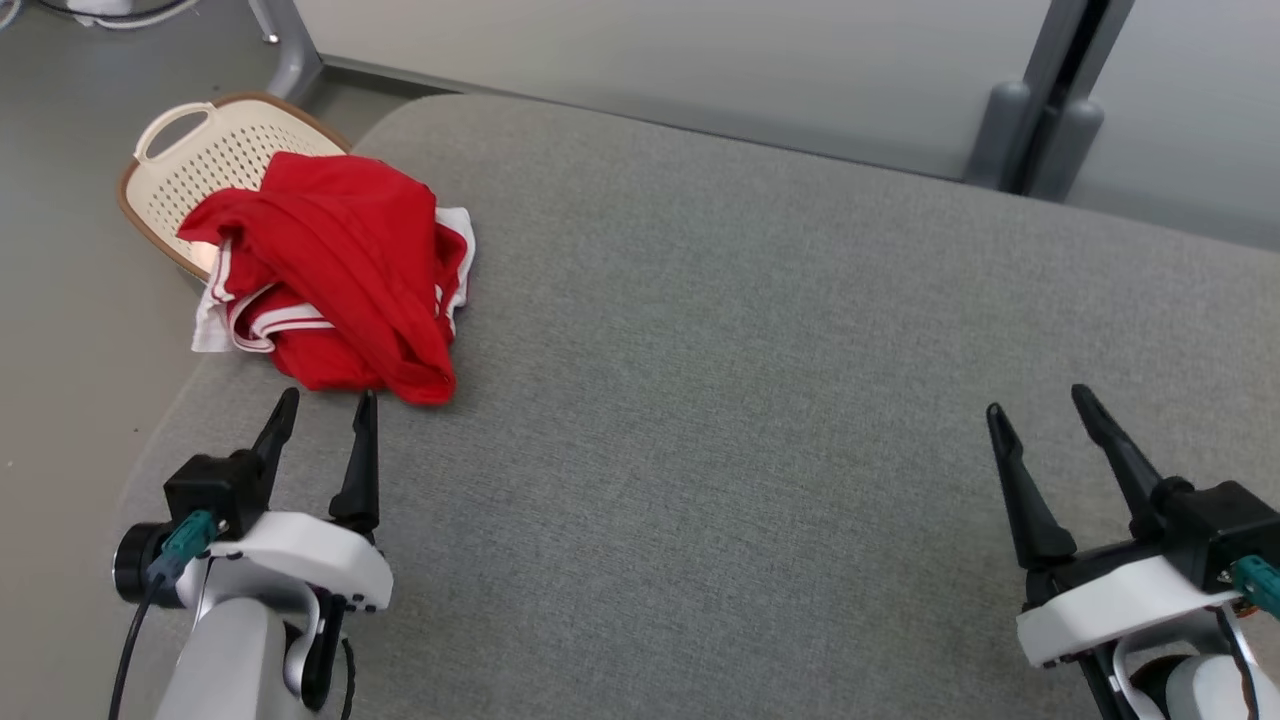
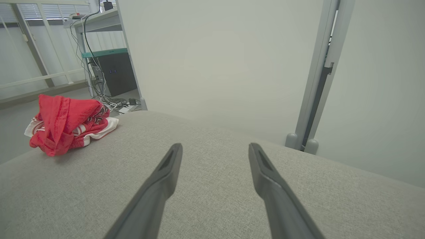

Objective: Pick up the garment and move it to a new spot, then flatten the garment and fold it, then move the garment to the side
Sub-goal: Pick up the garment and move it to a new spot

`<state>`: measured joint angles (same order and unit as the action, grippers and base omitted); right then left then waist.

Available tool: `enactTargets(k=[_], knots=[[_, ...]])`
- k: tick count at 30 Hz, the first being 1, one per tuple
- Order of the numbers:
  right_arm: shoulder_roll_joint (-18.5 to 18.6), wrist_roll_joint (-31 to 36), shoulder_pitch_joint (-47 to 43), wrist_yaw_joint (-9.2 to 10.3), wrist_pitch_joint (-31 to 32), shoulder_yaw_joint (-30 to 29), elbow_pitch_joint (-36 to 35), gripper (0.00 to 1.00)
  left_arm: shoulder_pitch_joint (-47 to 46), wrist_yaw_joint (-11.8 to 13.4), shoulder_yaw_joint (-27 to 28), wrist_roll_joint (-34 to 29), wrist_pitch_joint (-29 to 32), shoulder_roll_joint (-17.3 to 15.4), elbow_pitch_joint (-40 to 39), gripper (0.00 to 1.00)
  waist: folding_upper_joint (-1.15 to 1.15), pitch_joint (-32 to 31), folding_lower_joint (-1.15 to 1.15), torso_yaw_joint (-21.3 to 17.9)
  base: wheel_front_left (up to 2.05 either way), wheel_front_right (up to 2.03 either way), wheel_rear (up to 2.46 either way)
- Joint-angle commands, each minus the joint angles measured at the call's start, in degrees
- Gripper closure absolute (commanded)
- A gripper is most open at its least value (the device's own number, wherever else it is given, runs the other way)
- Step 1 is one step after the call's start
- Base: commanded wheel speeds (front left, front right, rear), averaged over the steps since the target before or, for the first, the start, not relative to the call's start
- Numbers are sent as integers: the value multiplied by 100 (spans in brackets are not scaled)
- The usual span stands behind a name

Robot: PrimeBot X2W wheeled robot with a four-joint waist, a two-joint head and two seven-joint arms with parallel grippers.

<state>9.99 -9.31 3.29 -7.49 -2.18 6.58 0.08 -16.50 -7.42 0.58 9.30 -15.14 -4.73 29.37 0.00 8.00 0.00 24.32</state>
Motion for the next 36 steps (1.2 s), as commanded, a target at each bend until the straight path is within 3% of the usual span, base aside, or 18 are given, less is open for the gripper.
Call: enactTargets(k=[1, 8, 16, 17, 18, 19, 20, 26, 36], knots=[[44, 54, 66, 0, 43, -15, -34, 0, -116, -2, -13, 34, 0, -5, 78, 0, 0, 396, 0, -215, 0, 0, 0], [158, 84, 407, 0, 160, -92, -218, 0, -1512, -7, -257, 402, -1, -141, 1983, 0, 0, 1072, 0, -553, 0, 0, 0], [142, 72, 570, 0, 106, -97, -177, 0, -2315, -9, -419, 806, 0, -326, 3327, 0, 0, 1320, 0, -749, 0, 0, 0], [138, 67, 589, 0, 94, -104, -176, 0, -2374, -9, -420, 842, -1, -354, 3375, 7, 0, 1330, 0, -758, 0, 0, 0], [126, 66, 606, 0, 88, -110, -169, 0, -2418, -9, -430, 859, -1, -372, 3419, 48, 0, 1335, 0, -767, 0, 0, 0], [116, 65, 609, 0, 79, -123, -160, 0, -2435, -9, -405, 910, -1, -391, 3414, 68, 0, 1331, 0, -767, 0, 0, 0], [114, 68, 595, 0, 64, -157, -149, 0, -2445, -9, -365, 940, -1, -390, 3376, 100, 0, 1322, 0, -743, 0, 0, 0], [23, 92, 423, 0, -30, -244, -48, 0, -2130, 37, -165, 850, 0, -428, 2795, 100, 0, 1038, 0, -654, 0, 0, 0], [-169, -12, 131, 0, -207, -186, 185, 0, -1068, 157, 224, 320, -1, -457, 978, 100, 0, 156, 0, -754, 0, 0, 0]])
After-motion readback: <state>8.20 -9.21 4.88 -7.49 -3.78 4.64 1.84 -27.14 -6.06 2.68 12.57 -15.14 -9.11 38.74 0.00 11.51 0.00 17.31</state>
